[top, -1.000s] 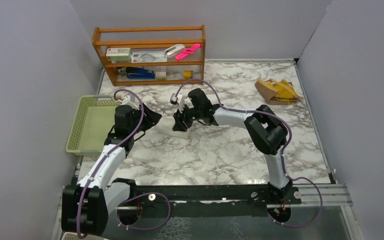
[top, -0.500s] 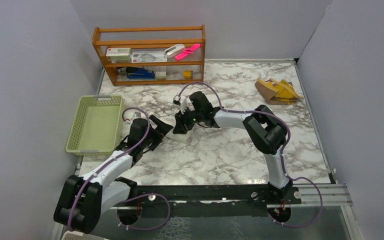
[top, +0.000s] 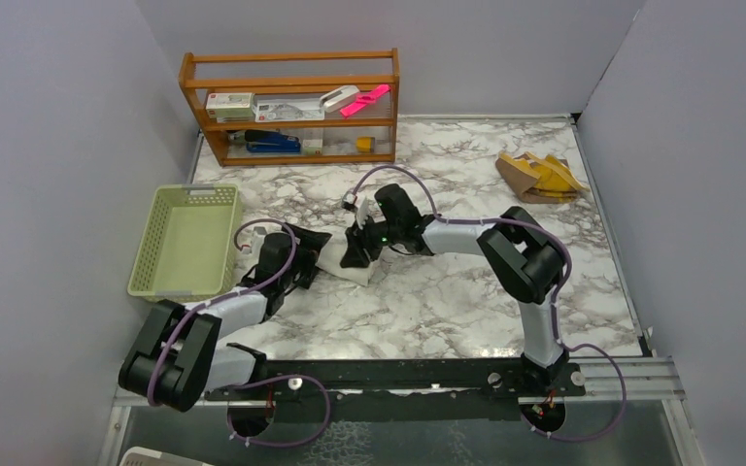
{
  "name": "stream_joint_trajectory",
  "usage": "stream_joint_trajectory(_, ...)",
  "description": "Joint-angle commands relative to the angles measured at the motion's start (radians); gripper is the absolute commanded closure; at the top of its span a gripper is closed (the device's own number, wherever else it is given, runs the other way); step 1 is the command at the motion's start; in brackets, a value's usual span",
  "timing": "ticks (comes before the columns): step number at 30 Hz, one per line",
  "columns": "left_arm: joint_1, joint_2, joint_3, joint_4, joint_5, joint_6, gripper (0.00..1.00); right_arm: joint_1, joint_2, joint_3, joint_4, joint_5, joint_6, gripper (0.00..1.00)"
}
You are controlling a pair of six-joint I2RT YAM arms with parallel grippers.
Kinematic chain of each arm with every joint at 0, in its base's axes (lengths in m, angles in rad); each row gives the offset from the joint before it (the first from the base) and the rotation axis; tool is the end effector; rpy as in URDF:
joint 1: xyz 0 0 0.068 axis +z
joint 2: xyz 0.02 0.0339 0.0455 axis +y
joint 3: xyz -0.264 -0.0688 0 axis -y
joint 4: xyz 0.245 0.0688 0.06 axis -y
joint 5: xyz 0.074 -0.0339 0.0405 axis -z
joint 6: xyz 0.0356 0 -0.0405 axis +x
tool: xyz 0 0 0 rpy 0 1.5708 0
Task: Roll the towels
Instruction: Pick up the towel at the center of the board.
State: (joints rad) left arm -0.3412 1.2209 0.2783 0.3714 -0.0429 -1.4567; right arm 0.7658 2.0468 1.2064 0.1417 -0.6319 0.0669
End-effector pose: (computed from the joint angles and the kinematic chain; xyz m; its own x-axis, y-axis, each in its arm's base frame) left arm 0.2024 -0.0702 0.1393 -0.3564 -0.9268 -0.1188 -0.4720 0.2883 -0.8331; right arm 0.2938 0.3117 0.1396 -0.5218 -0.4269 -0.7386 -0.8523 0.2974 0.4303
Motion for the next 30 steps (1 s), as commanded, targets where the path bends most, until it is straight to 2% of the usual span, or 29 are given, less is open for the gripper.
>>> stream_joint_trajectory(1,-0.015,0.113,-0.025,0.138,-0.014,-0.112,0.03,0.009,-0.035,-0.025,0.011,-0.067,-0.009,0.57)
stream_joint_trajectory(7,-0.04,0.165,-0.014,0.189,-0.043,-0.157,0.07,0.027,-0.058,-0.051,0.04,-0.092,-0.019,0.57)
stream_joint_trajectory(11,-0.048,0.165,-0.009,0.198,-0.05,-0.15,0.17,0.029,-0.057,-0.052,0.056,-0.102,-0.009,0.57)
stream_joint_trajectory(14,-0.049,0.152,-0.011,0.2,-0.058,-0.121,0.32,0.028,-0.053,-0.048,0.062,-0.104,-0.006,0.57)
stream_joint_trajectory(18,-0.051,0.119,-0.016,0.197,-0.077,-0.075,0.6,0.029,-0.054,-0.053,0.07,-0.104,-0.006,0.57)
stream_joint_trajectory(22,-0.051,0.105,0.01,0.157,-0.079,-0.009,0.82,0.028,-0.061,-0.059,0.084,-0.102,-0.001,0.54)
stream_joint_trajectory(24,-0.051,0.104,0.053,0.11,-0.073,0.061,0.98,0.029,-0.076,-0.067,0.098,-0.099,0.002,0.44)
stream_joint_trajectory(25,-0.051,0.103,0.089,0.065,-0.072,0.11,1.0,0.028,-0.091,-0.075,0.111,-0.092,0.005,0.27)
stream_joint_trajectory(26,-0.051,0.102,0.133,0.007,-0.073,0.158,1.0,0.029,-0.109,-0.087,0.129,-0.084,0.005,0.15)
stream_joint_trajectory(27,-0.051,0.096,0.181,-0.073,-0.086,0.207,1.0,0.028,-0.133,-0.1,0.149,-0.072,-0.004,0.07)
stream_joint_trajectory(28,-0.051,0.087,0.233,-0.154,-0.113,0.245,1.0,0.026,-0.164,-0.114,0.163,-0.046,-0.014,0.01)
stream_joint_trajectory(30,-0.047,0.054,0.32,-0.277,-0.167,0.32,1.0,0.01,-0.239,-0.149,0.196,0.018,-0.014,0.0)
